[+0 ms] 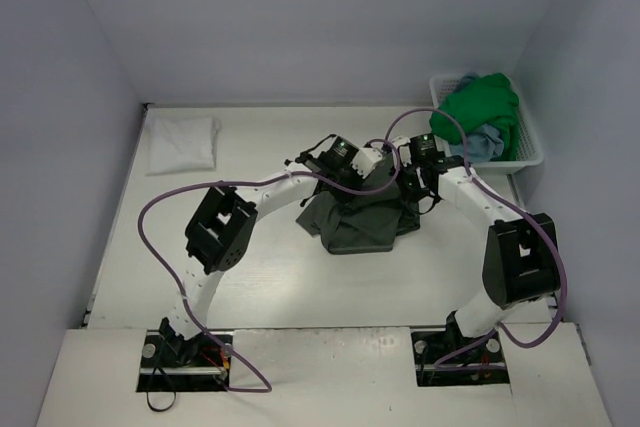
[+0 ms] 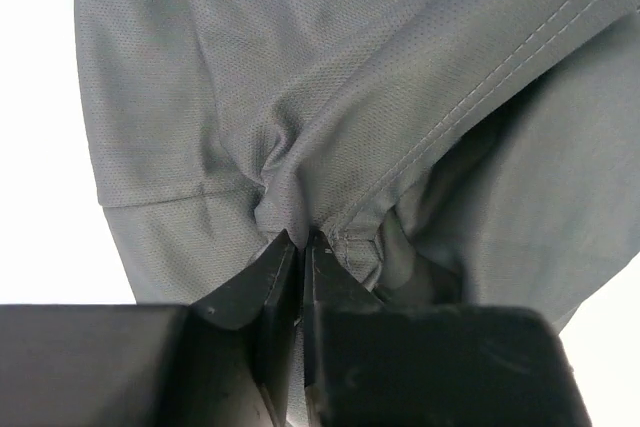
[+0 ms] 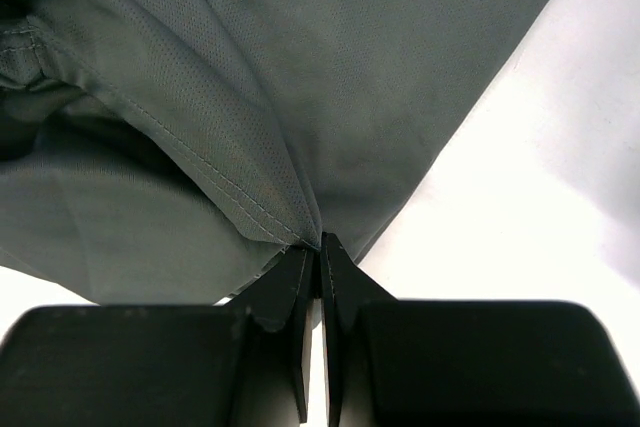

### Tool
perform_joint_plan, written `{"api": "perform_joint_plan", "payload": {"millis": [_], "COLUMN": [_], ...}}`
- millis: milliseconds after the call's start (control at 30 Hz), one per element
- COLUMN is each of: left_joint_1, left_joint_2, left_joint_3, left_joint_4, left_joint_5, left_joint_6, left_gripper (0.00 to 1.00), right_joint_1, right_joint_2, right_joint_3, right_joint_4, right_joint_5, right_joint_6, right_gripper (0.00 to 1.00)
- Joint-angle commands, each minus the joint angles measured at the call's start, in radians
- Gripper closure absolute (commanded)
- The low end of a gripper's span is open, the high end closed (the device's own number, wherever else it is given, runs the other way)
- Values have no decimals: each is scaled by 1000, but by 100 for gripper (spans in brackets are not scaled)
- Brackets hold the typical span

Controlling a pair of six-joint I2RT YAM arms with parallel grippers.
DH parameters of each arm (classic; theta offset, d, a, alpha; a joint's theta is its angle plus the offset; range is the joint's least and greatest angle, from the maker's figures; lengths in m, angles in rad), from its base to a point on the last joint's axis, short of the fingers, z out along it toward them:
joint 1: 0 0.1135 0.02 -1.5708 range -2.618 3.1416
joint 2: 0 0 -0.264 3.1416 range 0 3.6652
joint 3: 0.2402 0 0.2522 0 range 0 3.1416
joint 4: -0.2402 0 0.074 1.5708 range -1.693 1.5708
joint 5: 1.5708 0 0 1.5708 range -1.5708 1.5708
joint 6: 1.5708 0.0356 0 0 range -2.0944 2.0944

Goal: Fold and stack the t-shirts
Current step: Flatten out the tshirt

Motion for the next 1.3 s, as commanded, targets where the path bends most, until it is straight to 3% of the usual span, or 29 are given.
{"api": "perform_joint_plan", "payload": {"millis": [0,367,467,500,800,1133,1267], "left_joint_1": [-7,53,88,108,210,260,285], "left_joint_2": [-97,-323,-399,-425,-501,-535,-539], "left_joint_3": [34,36,20,17,77,223,232], "left_joint_4": [25,11,11,13,-13,-69,-70], "left_joint_5": [-19,-53,-38,-27,51,53,65], "left_joint_6": [26,34,26,16,-47,-47,-47], "left_gripper": [100,100,100,100,100,100,100], "right_joint_1": [7,8,8,8,34,152,249], "right_joint_2": [-47,-115,-95,-90,-64,26,97], "right_joint_3": [9,-16,-14,-17,0,41,23], "right_joint_4": [23,63,61,60,46,103,161], "right_joint_5": [-13,-56,-59,-64,-193,-266,-191], "right_joint_6": [-2,-2,7,5,4,15,13], "right_gripper": [100,97,59,52,50,51,52]}}
